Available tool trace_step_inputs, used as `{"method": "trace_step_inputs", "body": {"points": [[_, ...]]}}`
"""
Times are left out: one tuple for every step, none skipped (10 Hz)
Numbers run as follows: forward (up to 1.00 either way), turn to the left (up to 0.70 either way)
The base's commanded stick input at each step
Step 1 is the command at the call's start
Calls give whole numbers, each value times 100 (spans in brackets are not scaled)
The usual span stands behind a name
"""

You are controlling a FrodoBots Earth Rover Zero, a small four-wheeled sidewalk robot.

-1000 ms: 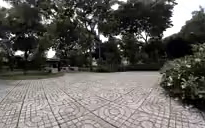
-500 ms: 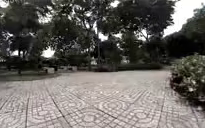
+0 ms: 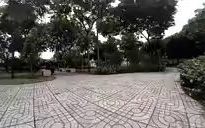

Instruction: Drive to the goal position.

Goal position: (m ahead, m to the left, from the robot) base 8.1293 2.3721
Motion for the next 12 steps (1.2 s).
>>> {"method": "trace_step_inputs", "body": {"points": [[100,0],[100,0],[100,0],[100,0],[100,0],[100,0],[100,0],[100,0],[100,0],[100,0],[100,0],[100,0]]}}
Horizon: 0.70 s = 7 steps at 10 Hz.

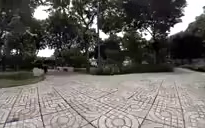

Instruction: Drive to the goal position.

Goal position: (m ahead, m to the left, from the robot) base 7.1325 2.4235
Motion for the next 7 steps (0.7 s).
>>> {"method": "trace_step_inputs", "body": {"points": [[100,0],[100,0],[100,3],[100,22],[100,27],[100,27],[100,27]]}}
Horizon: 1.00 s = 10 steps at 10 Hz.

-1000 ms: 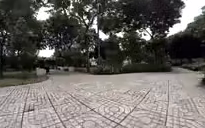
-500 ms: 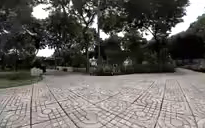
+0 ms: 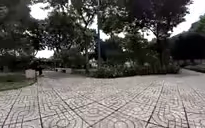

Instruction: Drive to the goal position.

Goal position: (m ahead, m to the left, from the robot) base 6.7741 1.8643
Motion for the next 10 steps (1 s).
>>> {"method": "trace_step_inputs", "body": {"points": [[100,27],[100,27],[100,0],[100,0],[100,0],[100,0],[100,0],[100,21],[100,27],[100,27]]}}
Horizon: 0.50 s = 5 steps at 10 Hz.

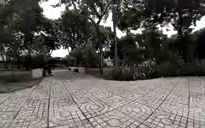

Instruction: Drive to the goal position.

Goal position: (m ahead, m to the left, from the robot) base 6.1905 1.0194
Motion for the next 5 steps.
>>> {"method": "trace_step_inputs", "body": {"points": [[100,27],[100,27],[100,20],[100,1],[100,0]]}}
